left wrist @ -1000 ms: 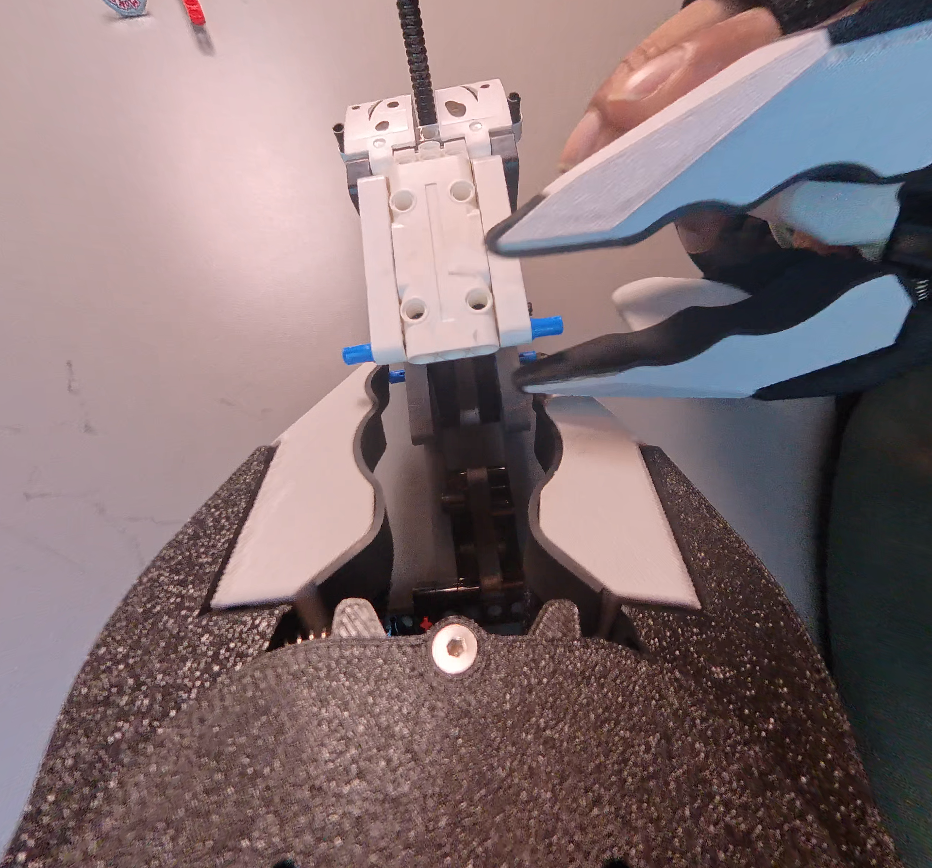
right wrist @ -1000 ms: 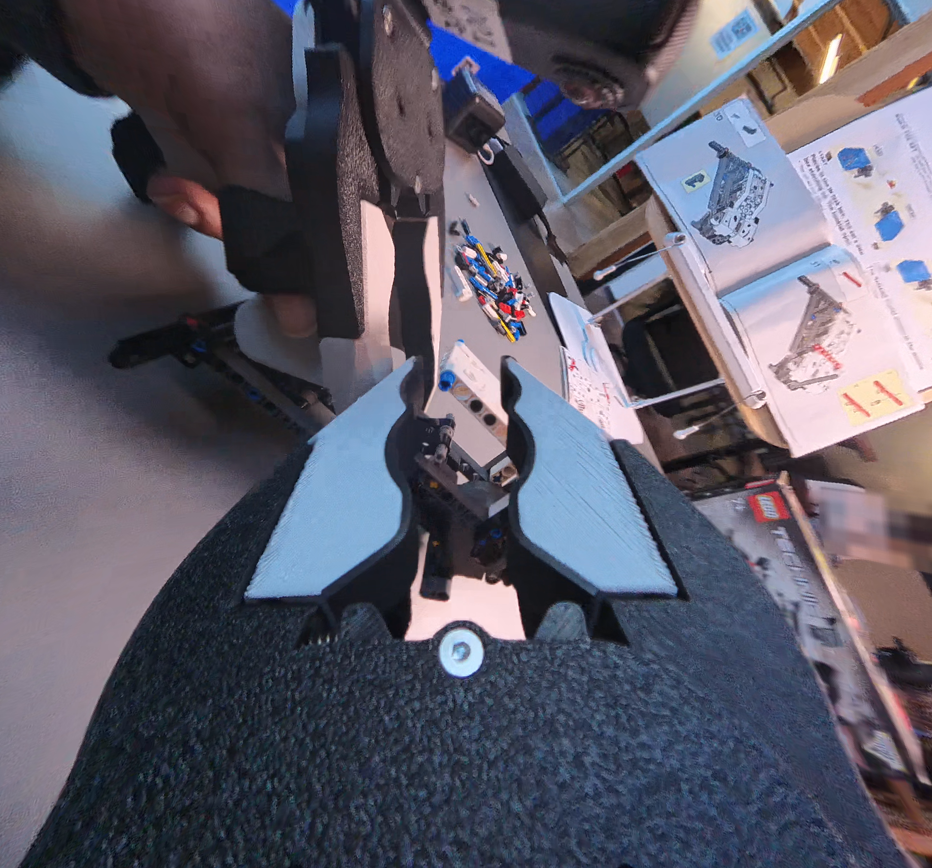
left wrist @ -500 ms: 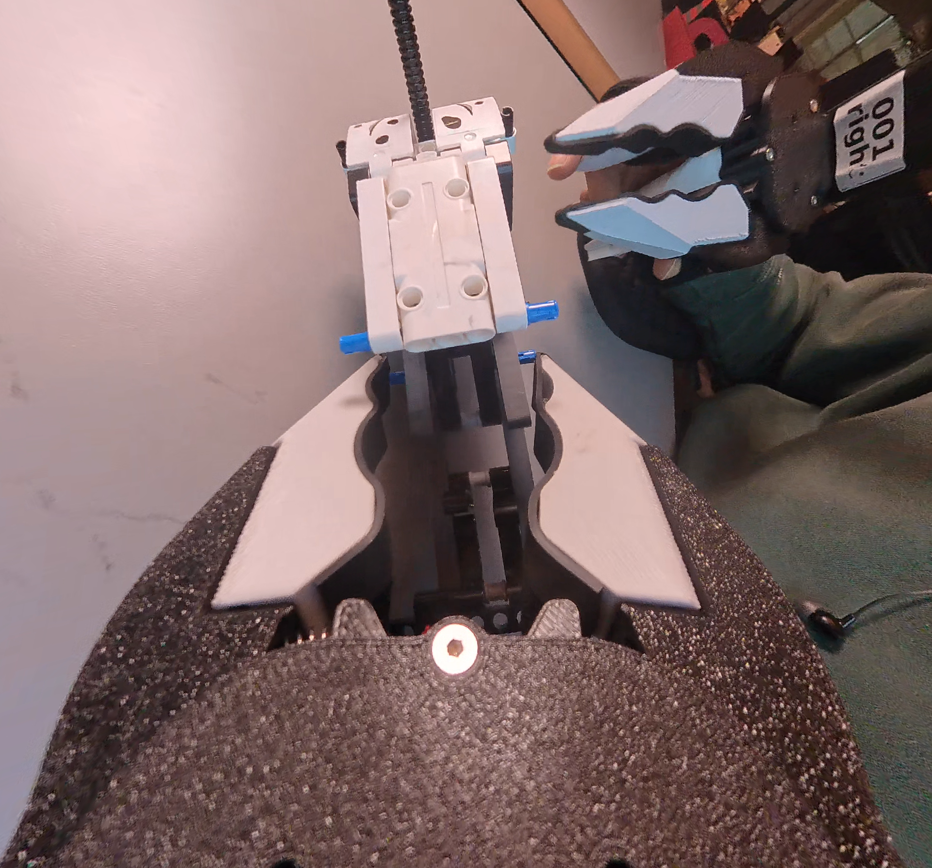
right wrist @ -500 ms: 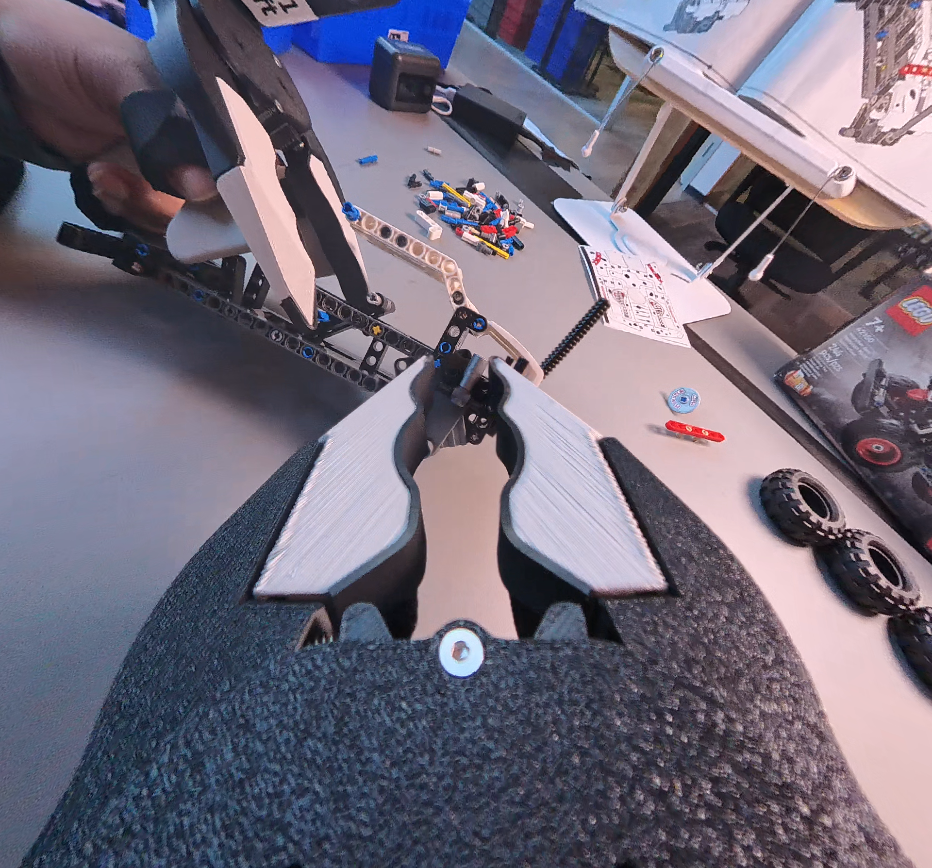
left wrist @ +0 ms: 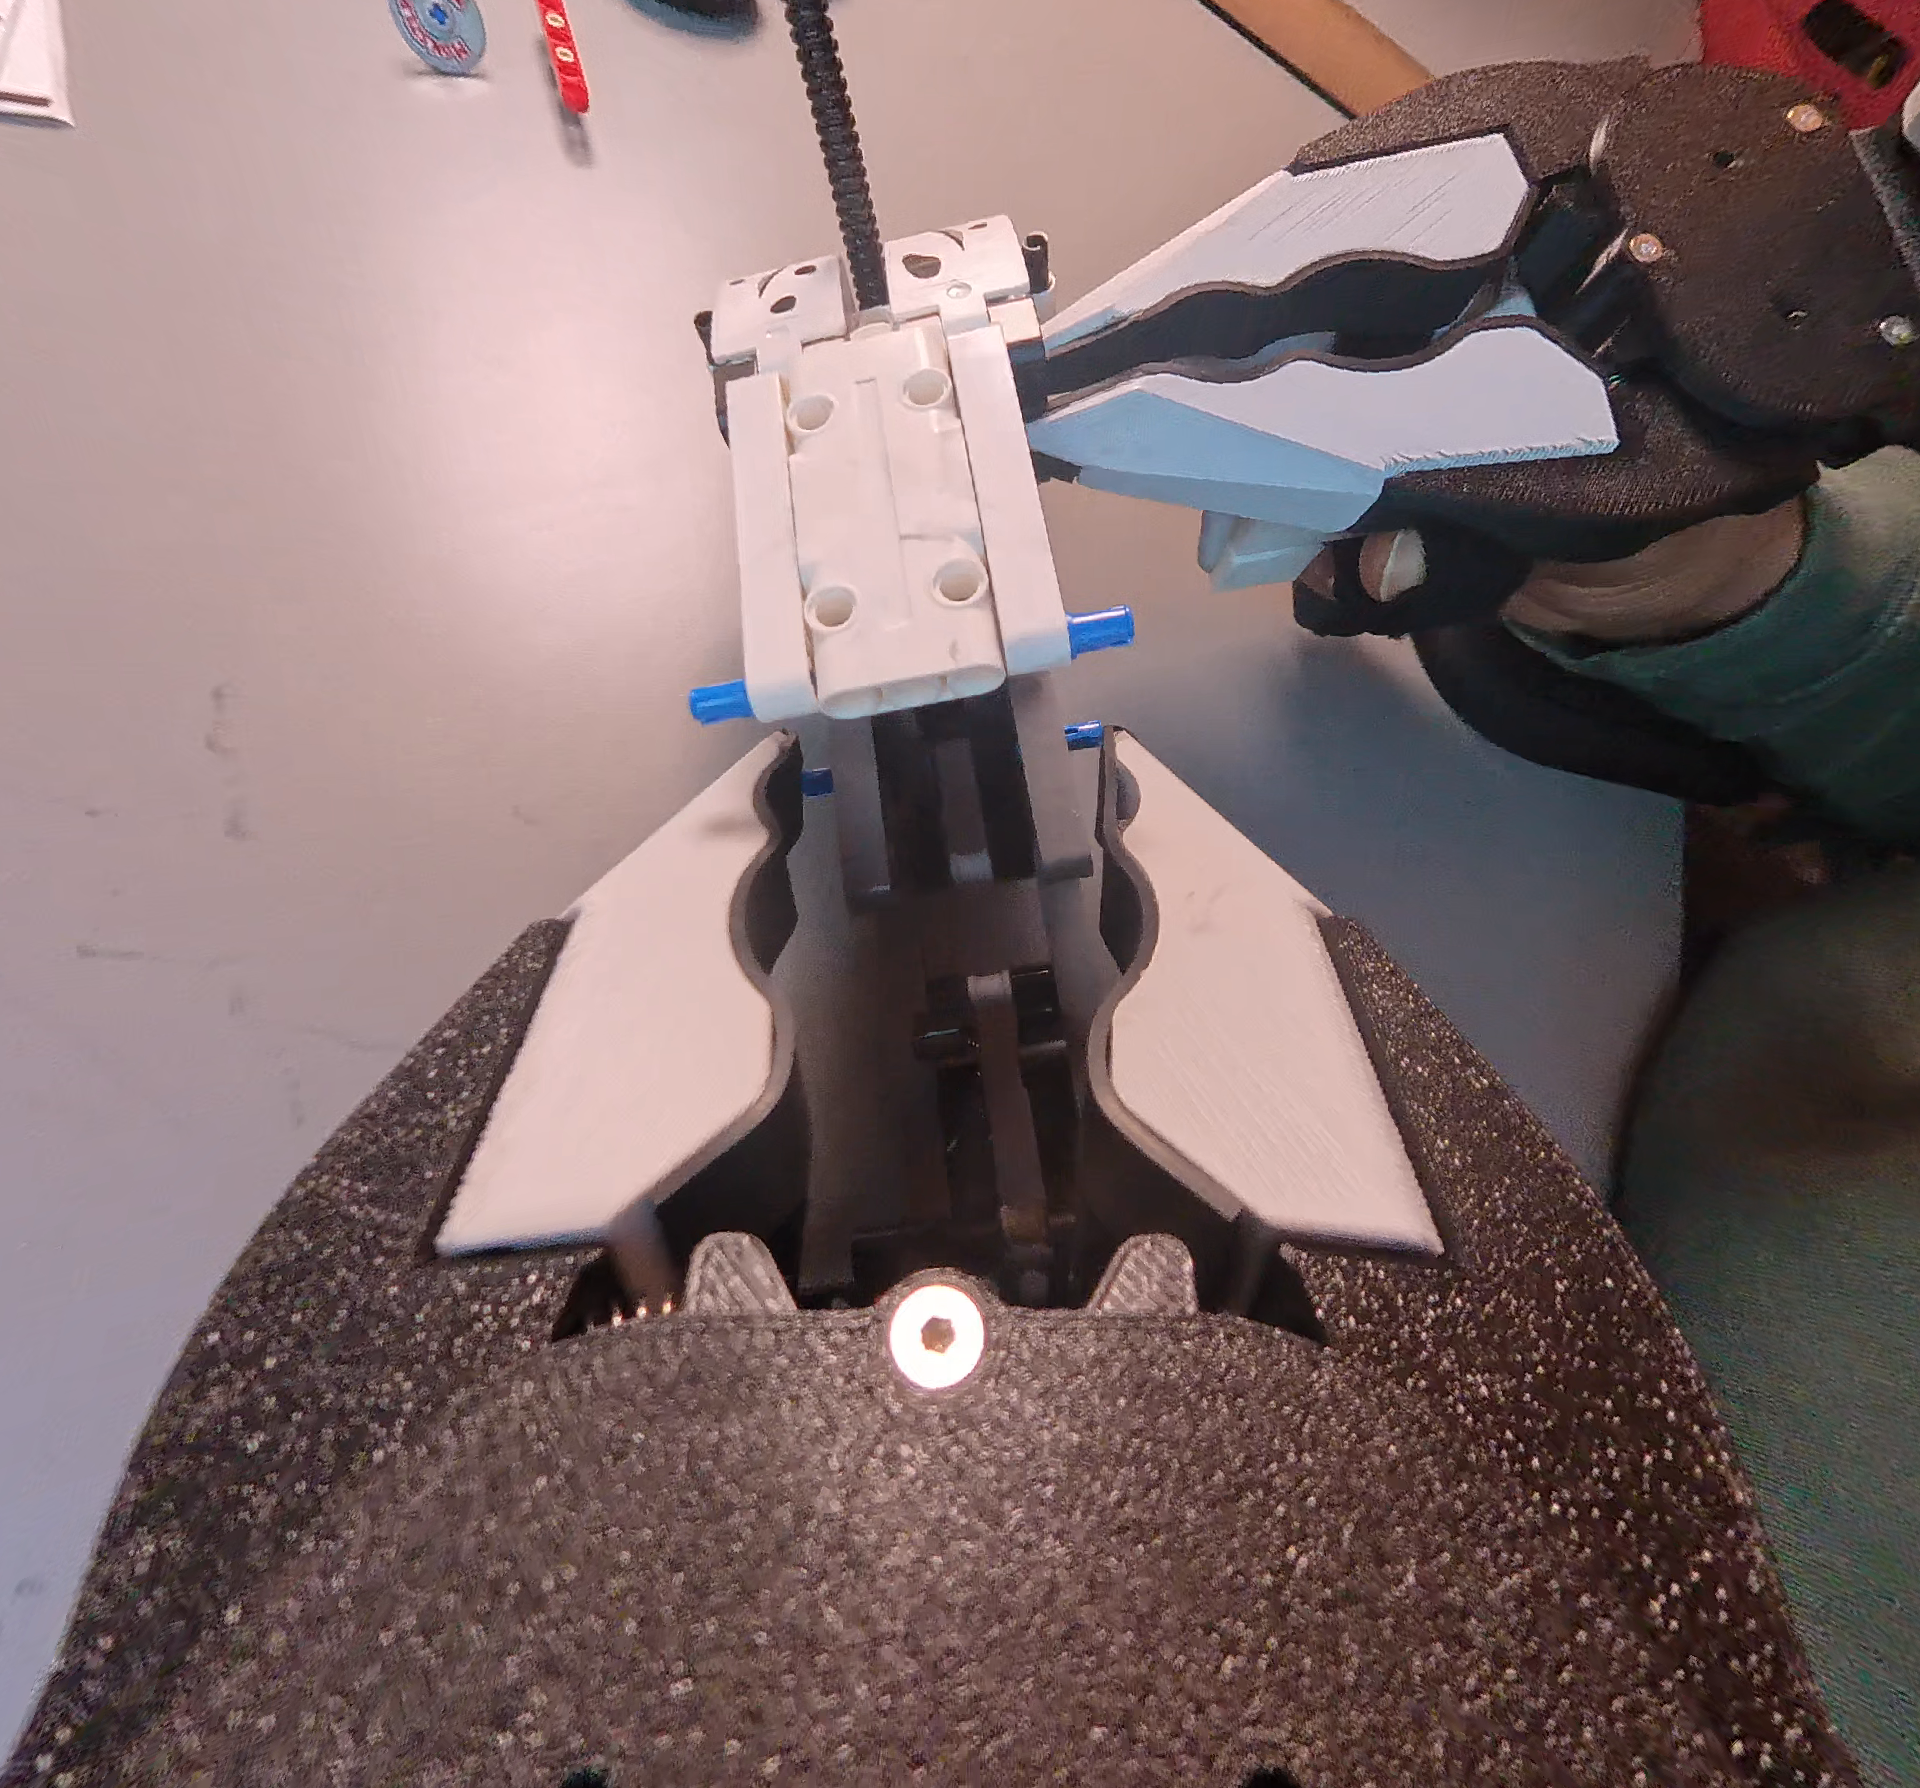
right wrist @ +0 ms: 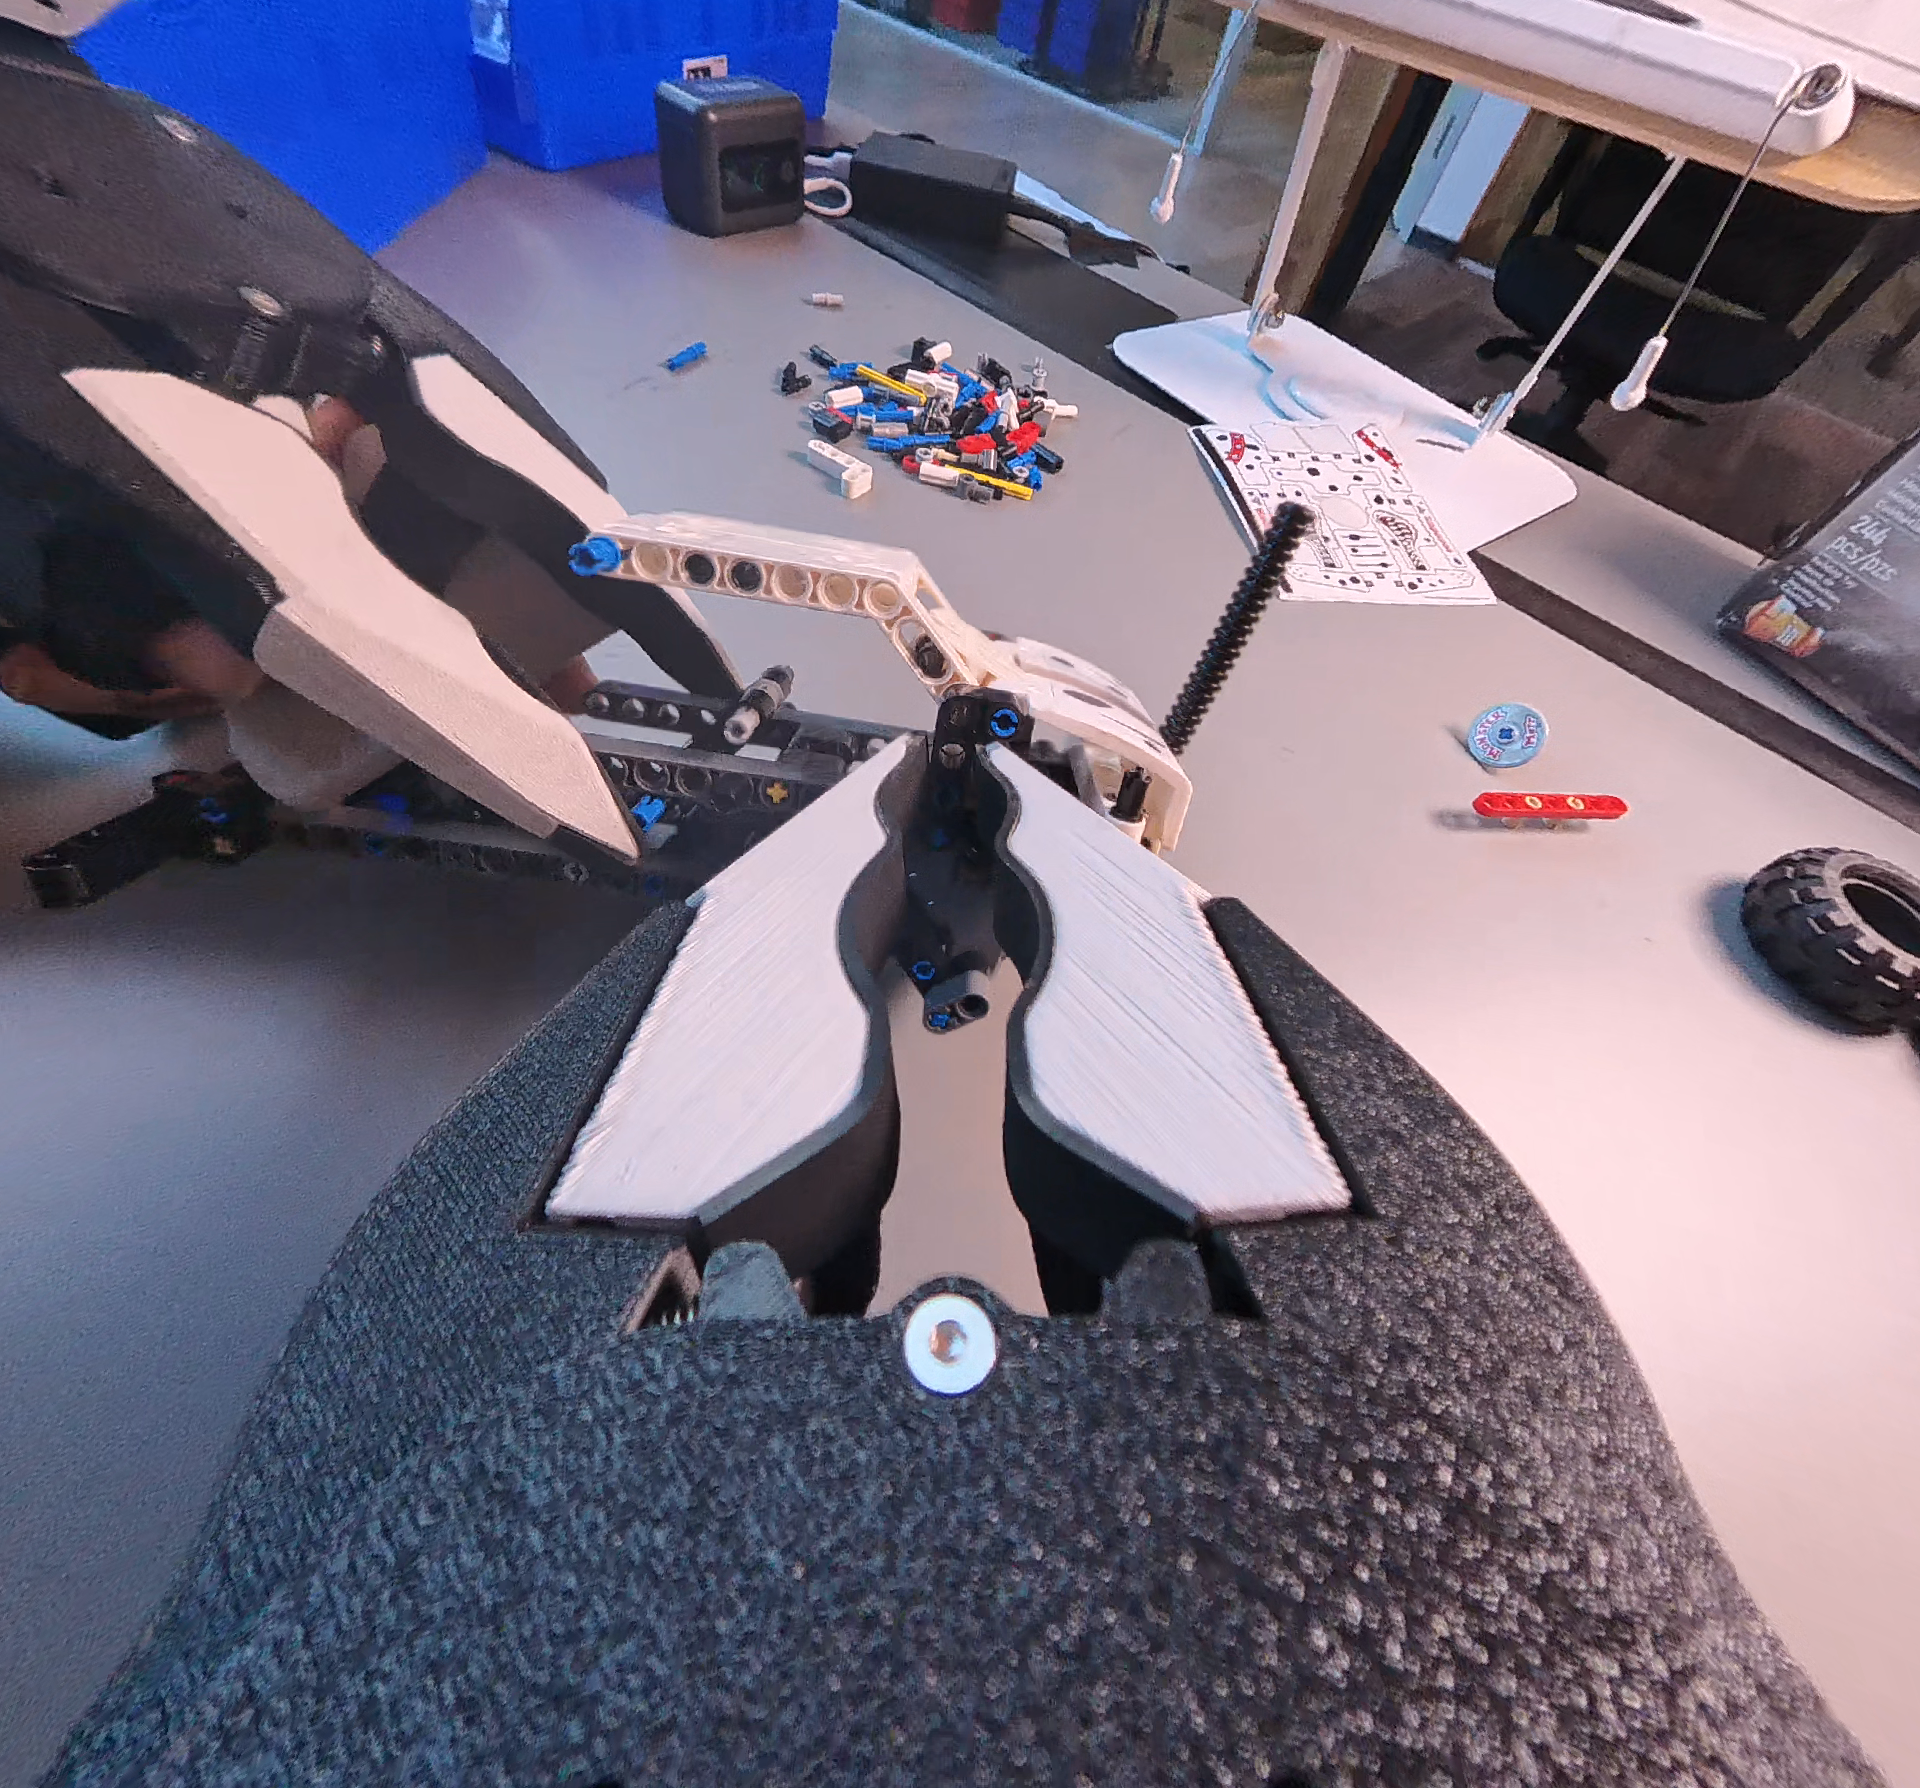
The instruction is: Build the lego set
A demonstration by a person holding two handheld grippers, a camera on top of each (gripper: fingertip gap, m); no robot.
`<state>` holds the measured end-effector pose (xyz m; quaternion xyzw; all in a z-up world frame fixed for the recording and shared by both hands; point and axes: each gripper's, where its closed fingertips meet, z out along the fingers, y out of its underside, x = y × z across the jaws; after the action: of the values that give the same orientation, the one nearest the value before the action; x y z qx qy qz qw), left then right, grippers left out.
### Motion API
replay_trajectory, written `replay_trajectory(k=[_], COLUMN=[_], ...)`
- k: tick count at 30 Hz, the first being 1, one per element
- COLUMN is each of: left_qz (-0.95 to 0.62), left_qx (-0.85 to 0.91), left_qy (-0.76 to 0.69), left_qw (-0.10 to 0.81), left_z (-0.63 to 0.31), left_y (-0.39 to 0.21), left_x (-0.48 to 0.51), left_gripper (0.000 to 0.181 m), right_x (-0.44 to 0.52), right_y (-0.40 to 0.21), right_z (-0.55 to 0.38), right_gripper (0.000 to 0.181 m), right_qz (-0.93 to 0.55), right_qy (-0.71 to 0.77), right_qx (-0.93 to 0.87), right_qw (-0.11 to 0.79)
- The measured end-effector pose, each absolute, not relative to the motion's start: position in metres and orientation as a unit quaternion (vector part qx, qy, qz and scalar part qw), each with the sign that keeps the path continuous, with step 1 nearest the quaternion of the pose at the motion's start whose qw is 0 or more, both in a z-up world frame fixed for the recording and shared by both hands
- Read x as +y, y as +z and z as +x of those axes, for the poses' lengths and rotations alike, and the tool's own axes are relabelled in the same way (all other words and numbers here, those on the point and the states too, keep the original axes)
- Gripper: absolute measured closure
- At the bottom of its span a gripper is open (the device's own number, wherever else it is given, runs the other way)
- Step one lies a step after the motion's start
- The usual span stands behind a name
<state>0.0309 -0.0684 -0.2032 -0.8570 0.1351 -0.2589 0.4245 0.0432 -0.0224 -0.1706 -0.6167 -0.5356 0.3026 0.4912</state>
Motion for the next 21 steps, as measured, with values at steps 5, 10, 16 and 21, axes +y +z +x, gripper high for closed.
replay_trajectory(k=[5,10,16,21], left_qz=[-0.857,-0.859,-0.868,-0.875], left_qx=[0.168,0.177,0.184,0.173], left_qy=[-0.194,-0.182,-0.163,-0.153], left_qw=[0.446,0.445,0.432,0.426], left_z=[0.031,0.033,0.035,0.032], left_y=[-0.206,-0.21,-0.219,-0.219], left_x=[-0.066,-0.061,-0.049,-0.044], left_gripper=[0.128,0.108,0.114,0.116], right_x=[-0.022,-0.025,-0.031,-0.026], right_y=[-0.173,-0.174,-0.176,-0.174], right_z=[0.043,0.044,0.044,0.043], right_gripper=[0.173,0.173,0.172,0.173], right_qz=[-0.602,-0.594,-0.584,-0.608], right_qy=[0.3,0.31,0.309,0.311], right_qx=[-0.544,-0.547,-0.555,-0.524], right_qw=[0.501,0.502,0.506,0.508])
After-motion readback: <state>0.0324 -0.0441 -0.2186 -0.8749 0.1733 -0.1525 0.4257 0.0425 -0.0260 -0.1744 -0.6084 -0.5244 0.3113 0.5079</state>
